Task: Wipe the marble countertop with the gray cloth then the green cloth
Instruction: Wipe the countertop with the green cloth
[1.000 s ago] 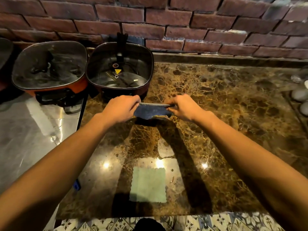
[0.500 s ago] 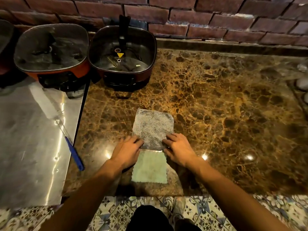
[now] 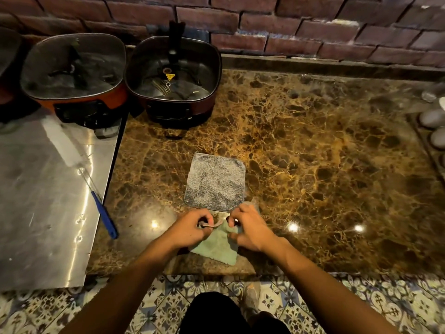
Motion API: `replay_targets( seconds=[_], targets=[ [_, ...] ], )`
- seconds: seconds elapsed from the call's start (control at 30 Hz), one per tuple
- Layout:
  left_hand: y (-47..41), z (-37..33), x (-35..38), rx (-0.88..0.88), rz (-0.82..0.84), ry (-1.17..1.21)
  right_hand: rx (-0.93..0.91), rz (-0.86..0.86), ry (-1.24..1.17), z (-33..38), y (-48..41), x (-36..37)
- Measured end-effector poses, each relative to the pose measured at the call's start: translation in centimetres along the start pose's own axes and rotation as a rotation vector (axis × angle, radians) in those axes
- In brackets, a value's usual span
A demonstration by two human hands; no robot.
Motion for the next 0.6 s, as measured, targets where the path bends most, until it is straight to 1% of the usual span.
replay_targets(
  seconds=[0.07, 0.13, 0.2, 0.33, 0.4, 0.43, 0.5, 0.53, 0.6],
  targets=[
    [-0.4, -2.5, 0.3, 0.070, 0.075, 0.017, 0.030, 0.037, -0.089, -0.3, 0.8, -1.8],
    [-1.4, -5.4, 0.3, 0.131, 0.091, -0.037, 0.048, 0.039, -0.098, -1.0, 1.9, -4.4],
    [-2.9, -8.0, -0.2, 0.170, 0.052, -0.112, 0.060, 0.007, -0.069, -2.1, 2.7, -7.6],
    [-5.8, -13.2, -0.1, 0.191, -0.075, -0.183, 0.063, -0.177, -0.074, -4.8, 4.9, -14.9],
    [-6.7, -15.5, 0.7, 0.198, -0.142, -0.207, 0.031, -0.260, 0.005, -6.4, 6.0, -17.0],
    [-7.1, -16.3, 1.6, 0.208, -0.161, -0.219, 0.026, -0.274, 0.052, -7.3, 6.6, -17.3],
    [-7.2, -17.3, 4.3, 0.238, -0.120, -0.276, 0.057, -0.225, 0.128, -9.5, 7.8, -16.6],
    [-7.1, -17.1, 6.1, 0.251, -0.048, -0.328, 0.097, -0.149, 0.161, -10.3, 8.4, -15.6],
    [-6.7, -16.0, 10.5, 0.251, 0.154, -0.476, 0.197, 0.060, 0.227, -12.2, 10.3, -12.6]
  ],
)
Point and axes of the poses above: each hand's wrist, its own y-axis away from the middle knuckle, its own x-axis out of the palm, z = x × y, the point moved 8 cm from there along -y, towards the middle knuckle, and after that the axes turned 10 degrees about -y, right-handed, at the moved point
